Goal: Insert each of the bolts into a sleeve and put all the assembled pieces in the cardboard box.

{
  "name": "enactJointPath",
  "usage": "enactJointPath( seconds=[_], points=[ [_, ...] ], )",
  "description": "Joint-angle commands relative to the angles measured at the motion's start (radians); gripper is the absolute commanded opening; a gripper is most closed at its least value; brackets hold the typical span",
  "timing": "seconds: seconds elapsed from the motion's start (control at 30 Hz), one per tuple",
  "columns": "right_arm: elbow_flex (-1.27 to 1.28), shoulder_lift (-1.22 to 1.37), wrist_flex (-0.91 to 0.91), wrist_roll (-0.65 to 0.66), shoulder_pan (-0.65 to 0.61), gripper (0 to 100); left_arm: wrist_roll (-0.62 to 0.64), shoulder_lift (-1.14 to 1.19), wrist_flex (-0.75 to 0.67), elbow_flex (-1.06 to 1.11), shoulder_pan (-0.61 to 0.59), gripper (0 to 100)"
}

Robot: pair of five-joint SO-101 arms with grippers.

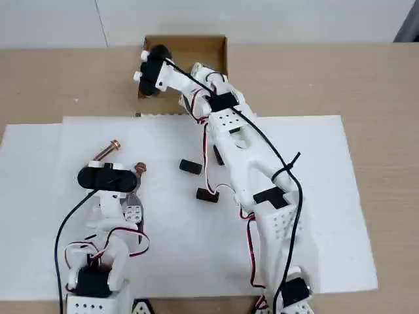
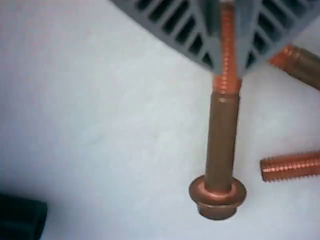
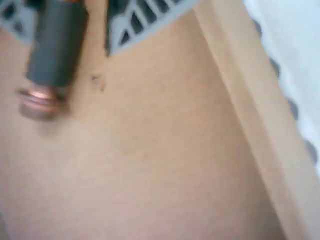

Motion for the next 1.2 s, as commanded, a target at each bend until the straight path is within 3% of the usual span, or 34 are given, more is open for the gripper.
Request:
enactJointPath(
  seconds=[0.0,0.47,0.7,1.03,1.17],
  points=[
    [-0.052,-0.108,0.047,-0.087,0.018,0.8,-0.002,-0.011,-0.026,-0.004,-0.003,1],
    [-0.052,-0.298,0.43,-0.502,0.036,0.3,-0.002,-0.011,-0.026,-0.004,-0.003,1],
    [-0.052,-0.332,0.615,-0.566,0.051,0.3,-0.002,-0.011,-0.026,-0.004,-0.003,1],
    [-0.052,-0.357,0.958,-0.563,0.07,0.3,-0.002,-0.011,-0.026,-0.004,-0.003,1],
    [-0.051,-0.355,1.018,-0.562,0.07,0.4,-0.002,-0.011,-0.026,-0.004,-0.003,1]
  ],
)
